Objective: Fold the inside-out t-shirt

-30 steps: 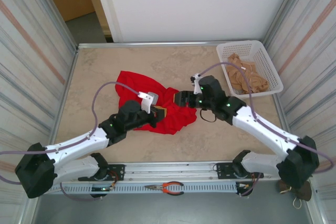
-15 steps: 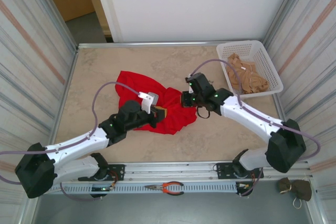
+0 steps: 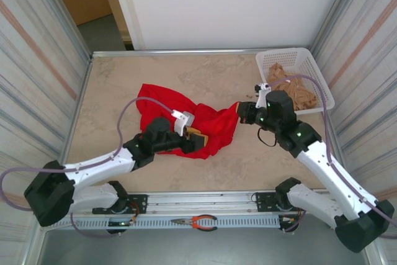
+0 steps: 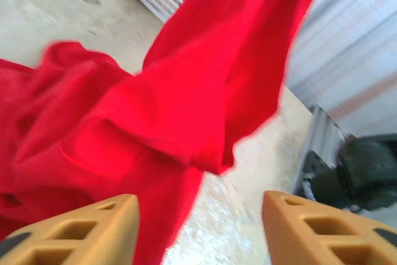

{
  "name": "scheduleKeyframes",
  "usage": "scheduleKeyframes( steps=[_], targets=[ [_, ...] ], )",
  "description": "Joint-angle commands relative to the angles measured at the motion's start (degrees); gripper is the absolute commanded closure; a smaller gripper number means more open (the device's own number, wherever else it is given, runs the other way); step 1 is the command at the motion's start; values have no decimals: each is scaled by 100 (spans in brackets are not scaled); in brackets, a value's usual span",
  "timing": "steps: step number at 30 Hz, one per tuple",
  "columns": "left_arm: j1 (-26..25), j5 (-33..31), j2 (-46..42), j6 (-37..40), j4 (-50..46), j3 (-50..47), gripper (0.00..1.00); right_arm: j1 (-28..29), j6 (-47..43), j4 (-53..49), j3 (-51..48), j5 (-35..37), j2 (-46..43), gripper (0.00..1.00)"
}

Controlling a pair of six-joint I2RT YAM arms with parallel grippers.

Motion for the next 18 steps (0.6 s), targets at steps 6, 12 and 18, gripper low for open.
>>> scheduleKeyframes(
  steps=[6,12,18],
  targets=[
    [42,-64,-316,-204,-198,132,35,-969,34,112,-803,-843,-885,100],
    [99,-601,-356,-184,-783,227,35,-1272,-89,-31,-1376,-1028,-1164,100],
    [190,-1333,-774,-273,-1265,33,35,-1475,-62,-1129,-1894,168,-885,47]
  ],
)
